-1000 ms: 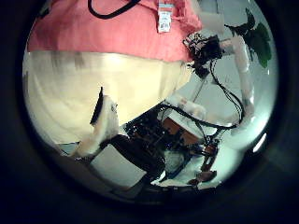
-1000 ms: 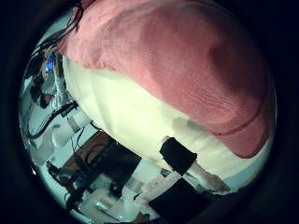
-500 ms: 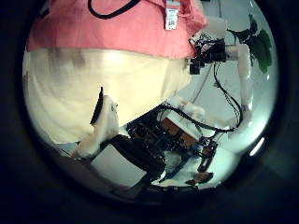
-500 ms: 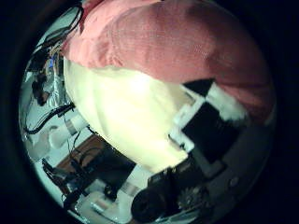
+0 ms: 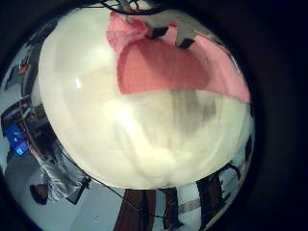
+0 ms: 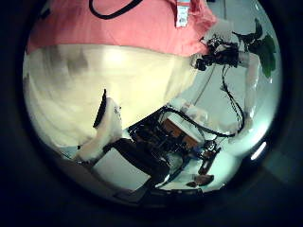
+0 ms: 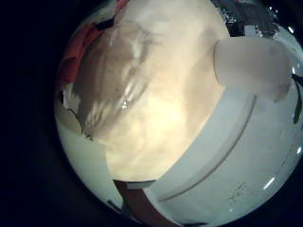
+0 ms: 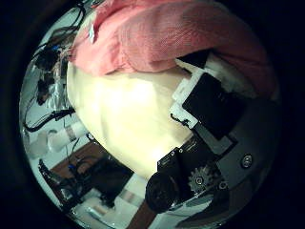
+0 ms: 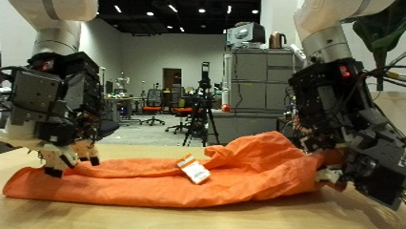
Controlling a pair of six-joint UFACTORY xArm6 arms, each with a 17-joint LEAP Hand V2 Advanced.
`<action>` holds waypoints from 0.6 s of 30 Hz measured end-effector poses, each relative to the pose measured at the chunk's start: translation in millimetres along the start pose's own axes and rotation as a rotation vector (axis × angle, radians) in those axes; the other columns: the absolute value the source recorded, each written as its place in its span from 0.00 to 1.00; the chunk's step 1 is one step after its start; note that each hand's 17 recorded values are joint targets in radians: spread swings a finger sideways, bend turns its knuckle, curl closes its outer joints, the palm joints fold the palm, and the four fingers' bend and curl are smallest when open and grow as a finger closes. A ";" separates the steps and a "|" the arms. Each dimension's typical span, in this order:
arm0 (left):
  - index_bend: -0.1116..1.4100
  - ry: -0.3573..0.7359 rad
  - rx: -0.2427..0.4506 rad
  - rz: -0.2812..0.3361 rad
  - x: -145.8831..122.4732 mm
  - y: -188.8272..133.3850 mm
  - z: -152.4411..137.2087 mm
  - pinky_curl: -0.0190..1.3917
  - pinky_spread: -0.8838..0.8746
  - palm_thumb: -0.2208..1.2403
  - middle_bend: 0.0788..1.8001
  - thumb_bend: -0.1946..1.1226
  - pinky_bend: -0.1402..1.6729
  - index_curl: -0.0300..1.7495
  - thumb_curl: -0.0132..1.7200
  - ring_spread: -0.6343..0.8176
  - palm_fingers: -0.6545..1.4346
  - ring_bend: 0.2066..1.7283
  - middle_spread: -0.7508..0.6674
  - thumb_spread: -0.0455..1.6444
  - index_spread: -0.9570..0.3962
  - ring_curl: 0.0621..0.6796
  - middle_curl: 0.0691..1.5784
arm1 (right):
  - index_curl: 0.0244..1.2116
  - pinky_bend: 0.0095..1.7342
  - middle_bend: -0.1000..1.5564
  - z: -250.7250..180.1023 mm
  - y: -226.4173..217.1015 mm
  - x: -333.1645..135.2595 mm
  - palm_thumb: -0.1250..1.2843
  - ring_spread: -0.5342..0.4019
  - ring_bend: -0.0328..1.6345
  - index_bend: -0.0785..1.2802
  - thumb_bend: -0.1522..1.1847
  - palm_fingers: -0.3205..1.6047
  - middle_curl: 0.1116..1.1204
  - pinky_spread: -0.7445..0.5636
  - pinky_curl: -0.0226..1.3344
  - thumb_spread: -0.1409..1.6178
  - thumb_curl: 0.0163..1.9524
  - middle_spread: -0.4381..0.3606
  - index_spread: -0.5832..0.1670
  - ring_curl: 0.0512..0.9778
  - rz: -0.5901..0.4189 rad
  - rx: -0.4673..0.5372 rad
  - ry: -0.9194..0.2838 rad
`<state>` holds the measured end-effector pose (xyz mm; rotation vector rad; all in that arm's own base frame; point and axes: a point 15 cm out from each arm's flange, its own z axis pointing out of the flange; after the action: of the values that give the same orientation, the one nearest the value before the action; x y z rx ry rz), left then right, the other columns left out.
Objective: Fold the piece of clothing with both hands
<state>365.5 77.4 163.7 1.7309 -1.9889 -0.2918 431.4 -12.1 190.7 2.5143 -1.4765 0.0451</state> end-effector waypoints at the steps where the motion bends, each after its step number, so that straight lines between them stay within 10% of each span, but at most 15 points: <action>1: 0.17 -0.001 0.003 0.001 -0.2 -0.5 -0.5 0.24 0.78 0.55 0.05 0.14 0.24 0.16 0.23 0.81 0.29 0.13 0.77 0.74 0.83 0.27 0.11 | 0.54 0.48 0.64 -5.3 2.3 1.6 0.74 0.27 0.64 0.61 0.10 0.86 0.50 0.11 0.37 0.66 0.21 0.31 0.32 0.52 0.005 0.011 0.005; 18: 0.17 -0.025 0.060 0.161 106.6 -9.6 -14.4 0.24 0.79 0.55 0.05 0.14 0.24 0.16 0.23 0.80 0.29 0.13 0.75 0.75 0.83 0.27 0.11 | 0.61 0.55 0.72 -95.9 38.3 7.0 0.74 0.29 0.71 0.69 0.10 0.80 0.52 0.12 0.41 0.69 0.20 0.34 0.36 0.52 0.041 0.201 0.093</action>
<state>372.1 -25.8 194.9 1.5979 -2.1602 -0.2019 410.0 -16.1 291.9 2.5946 -1.5563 0.3282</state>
